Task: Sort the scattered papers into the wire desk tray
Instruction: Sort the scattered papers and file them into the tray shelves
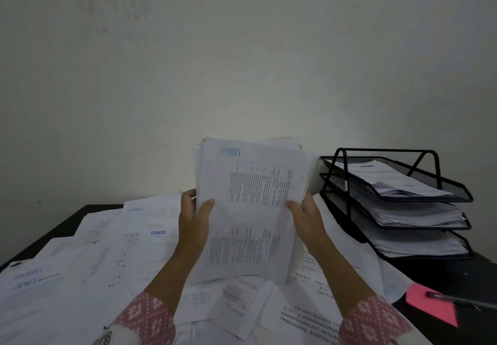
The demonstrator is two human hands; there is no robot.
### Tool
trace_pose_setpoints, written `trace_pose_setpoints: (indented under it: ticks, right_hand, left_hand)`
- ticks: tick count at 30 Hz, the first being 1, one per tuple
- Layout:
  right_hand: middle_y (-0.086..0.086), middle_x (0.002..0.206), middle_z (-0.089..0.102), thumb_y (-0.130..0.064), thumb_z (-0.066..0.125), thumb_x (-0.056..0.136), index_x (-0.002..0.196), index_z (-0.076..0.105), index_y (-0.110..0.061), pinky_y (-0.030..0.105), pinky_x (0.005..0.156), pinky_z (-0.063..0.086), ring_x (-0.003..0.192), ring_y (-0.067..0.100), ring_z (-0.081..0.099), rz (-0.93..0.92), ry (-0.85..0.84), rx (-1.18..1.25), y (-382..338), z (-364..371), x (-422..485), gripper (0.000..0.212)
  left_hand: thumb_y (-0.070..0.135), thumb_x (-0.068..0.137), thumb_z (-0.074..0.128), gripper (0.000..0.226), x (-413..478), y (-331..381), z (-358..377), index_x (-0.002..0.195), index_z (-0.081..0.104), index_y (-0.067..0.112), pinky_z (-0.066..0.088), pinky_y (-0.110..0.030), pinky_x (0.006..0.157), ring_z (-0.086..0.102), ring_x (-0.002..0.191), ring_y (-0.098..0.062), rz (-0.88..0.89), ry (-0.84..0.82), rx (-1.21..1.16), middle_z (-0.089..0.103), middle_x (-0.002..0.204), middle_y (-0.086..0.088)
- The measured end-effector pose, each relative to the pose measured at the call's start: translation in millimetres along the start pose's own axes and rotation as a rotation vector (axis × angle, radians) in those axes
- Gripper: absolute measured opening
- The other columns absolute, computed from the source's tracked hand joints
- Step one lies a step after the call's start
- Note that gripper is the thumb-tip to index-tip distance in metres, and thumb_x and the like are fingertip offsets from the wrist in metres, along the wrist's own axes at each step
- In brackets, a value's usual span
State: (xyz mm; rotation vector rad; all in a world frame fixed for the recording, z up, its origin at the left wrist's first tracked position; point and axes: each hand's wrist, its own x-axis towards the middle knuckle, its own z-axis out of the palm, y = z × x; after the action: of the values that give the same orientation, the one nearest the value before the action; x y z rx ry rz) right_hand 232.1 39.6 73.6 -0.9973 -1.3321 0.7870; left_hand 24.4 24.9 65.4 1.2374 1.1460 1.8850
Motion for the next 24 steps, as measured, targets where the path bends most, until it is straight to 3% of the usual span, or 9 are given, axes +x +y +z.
trace_pose_setpoints:
  ticks: [3, 7, 12, 17, 21, 24]
  right_hand:
    - [-0.006, 0.102, 0.052, -0.008, 0.048, 0.095, 0.115, 0.038, -0.014, 0.016, 0.066, 0.044, 0.095, 0.010, 0.056, -0.010, 0.030, -0.018, -2.9, -3.6, -0.1, 0.024]
    - [-0.002, 0.111, 0.053, -0.011, 0.046, 0.096, 0.124, 0.030, -0.020, 0.021, 0.070, 0.047, 0.091, 0.007, 0.057, 0.044, -0.026, -0.033, 4.2, -3.0, -1.0, 0.033]
    - [0.009, 0.115, 0.055, -0.005, 0.041, 0.096, 0.111, 0.041, -0.006, 0.028, 0.078, 0.048, 0.102, 0.024, 0.055, 0.074, -0.056, -0.130, 10.0, 2.3, -1.1, 0.015]
    - [-0.005, 0.104, 0.050, -0.003, 0.039, 0.095, 0.117, 0.027, -0.015, 0.022, 0.071, 0.046, 0.091, 0.010, 0.053, 0.057, 0.005, -0.039, 7.7, 1.9, -3.0, 0.028]
    - [0.002, 0.112, 0.056, -0.003, 0.038, 0.096, 0.121, 0.037, -0.012, 0.020, 0.072, 0.046, 0.092, 0.012, 0.055, 0.079, -0.052, -0.133, 13.3, 3.7, -7.1, 0.027]
    - [-0.001, 0.105, 0.055, -0.002, 0.038, 0.096, 0.119, 0.040, -0.010, 0.016, 0.067, 0.046, 0.084, 0.008, 0.053, 0.048, -0.014, -0.167, 11.8, 1.5, -5.5, 0.025]
  left_hand:
    - [0.015, 0.093, 0.055, 0.019, -1.0, 0.4, -0.4, 0.108, 0.044, 0.018, 0.045, -0.021, 0.065, 0.056, 0.086, -0.011, 0.021, 0.022, 0.062, 0.056, 0.095, 0.009]
    - [0.020, 0.094, 0.055, 0.020, -5.3, -2.1, -0.8, 0.111, 0.046, 0.014, 0.047, -0.030, 0.078, 0.056, 0.093, -0.019, -0.014, 0.017, 0.116, 0.057, 0.104, -0.002]
    - [0.016, 0.093, 0.056, 0.018, -6.4, -1.6, 2.1, 0.108, 0.046, 0.014, 0.046, -0.019, 0.063, 0.056, 0.090, -0.018, -0.009, -0.013, 0.150, 0.056, 0.099, 0.001]
    - [0.011, 0.092, 0.053, 0.018, -4.2, -3.2, -1.5, 0.108, 0.047, 0.015, 0.048, -0.031, 0.069, 0.058, 0.091, -0.023, -0.079, 0.026, -0.006, 0.059, 0.096, 0.001]
    - [0.012, 0.091, 0.057, 0.028, -10.2, -4.3, 1.4, 0.118, 0.049, 0.013, 0.046, -0.031, 0.081, 0.055, 0.096, -0.020, -0.046, 0.037, 0.089, 0.057, 0.104, -0.001]
    - [0.013, 0.088, 0.063, 0.029, -11.2, -5.0, 2.1, 0.115, 0.052, 0.011, 0.048, -0.031, 0.081, 0.057, 0.096, -0.020, 0.023, 0.048, 0.144, 0.058, 0.103, -0.003]
